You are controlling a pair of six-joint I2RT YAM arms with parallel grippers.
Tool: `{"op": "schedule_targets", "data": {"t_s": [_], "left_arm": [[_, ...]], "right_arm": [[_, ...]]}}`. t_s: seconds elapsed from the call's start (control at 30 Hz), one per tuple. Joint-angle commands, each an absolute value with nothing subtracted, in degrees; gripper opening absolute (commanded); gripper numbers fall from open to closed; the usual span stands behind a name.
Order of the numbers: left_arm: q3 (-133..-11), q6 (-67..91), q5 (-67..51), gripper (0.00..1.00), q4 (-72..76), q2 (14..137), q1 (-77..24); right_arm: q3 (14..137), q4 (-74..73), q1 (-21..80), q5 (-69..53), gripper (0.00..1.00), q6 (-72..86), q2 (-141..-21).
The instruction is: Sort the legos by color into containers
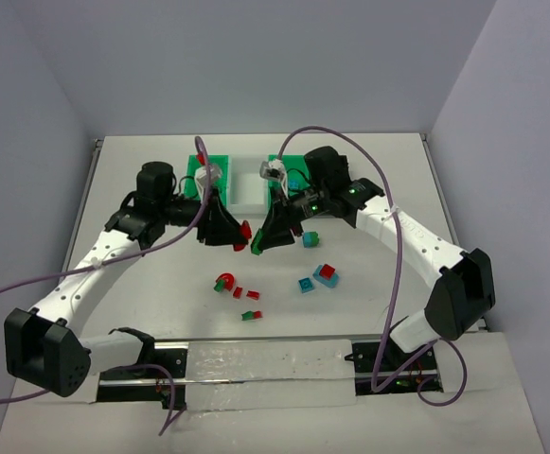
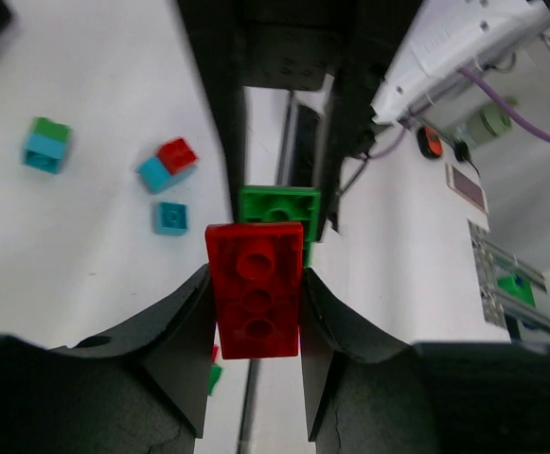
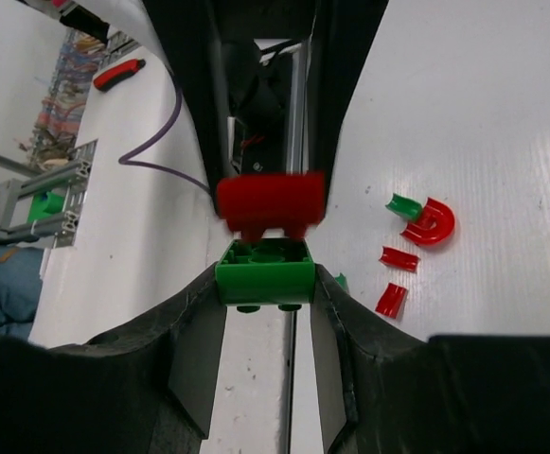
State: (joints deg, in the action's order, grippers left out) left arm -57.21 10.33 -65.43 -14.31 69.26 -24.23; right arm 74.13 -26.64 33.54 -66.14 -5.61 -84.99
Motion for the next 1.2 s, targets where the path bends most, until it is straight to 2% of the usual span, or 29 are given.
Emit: {"op": "schedule_targets", "data": {"t_s": [0.0, 0.13, 0.2, 0.33, 0.5, 0.77, 0.87, 1.0, 1.17], "left_arm": [[-59.7, 9.3, -66.3, 0.00, -12.9, 70.1, -15.1], [-65.0, 7.0, -64.2, 0.00, -12.4, 76.1, -8.3], [-69.1, 5.8, -58.3, 0.00, -13.0, 79.1, -8.2], [-76.2, 5.3, -41.1, 0.00, -10.8, 87.4, -11.7], [-83.0, 3.0, -29.2, 0.01, -8.7, 98.1, -15.8], [-90.6, 0.8, -14.7, 0.13, -7.2, 109.7, -21.7], [-92.4, 1.0, -13.2, 0.22, -7.6, 113.0, -22.0], [-94.9, 0.8, -13.7, 0.48, -9.0, 115.8, -22.0], [-95.8, 1.1, -15.0, 0.71, -9.9, 115.0, -22.0]], "right_arm": [[72.3, -30.5, 31.1, -64.4, 0.00, -10.6, -83.1], [69.3, -34.7, 26.9, -62.8, 0.00, -14.2, -81.9], [68.3, -34.5, 25.5, -60.7, 0.00, -13.9, -80.3], [66.7, -30.6, 24.5, -52.7, 0.00, -10.1, -78.1], [66.8, -27.7, 24.3, -45.1, 0.00, -6.8, -77.8], [68.9, -25.4, 24.2, -36.7, 0.00, -4.8, -78.9], [69.4, -24.7, 24.3, -36.2, 0.00, -4.1, -79.3], [69.5, -24.3, 24.3, -35.5, 0.00, -4.0, -79.2], [69.9, -23.7, 24.3, -33.6, 0.00, -4.0, -79.0]]}}
